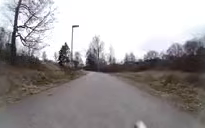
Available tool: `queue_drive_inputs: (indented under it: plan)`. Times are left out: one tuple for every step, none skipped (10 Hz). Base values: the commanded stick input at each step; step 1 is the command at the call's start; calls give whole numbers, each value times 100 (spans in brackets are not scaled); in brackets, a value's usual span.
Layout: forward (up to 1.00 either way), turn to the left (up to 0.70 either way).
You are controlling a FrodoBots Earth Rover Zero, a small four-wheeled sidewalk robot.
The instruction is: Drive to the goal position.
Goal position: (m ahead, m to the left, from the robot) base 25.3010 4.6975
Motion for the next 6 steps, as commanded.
queue_drive_inputs:
  plan:
    - [70,0]
    - [70,0]
    - [70,0]
    - [70,0]
    - [70,0]
    - [70,0]
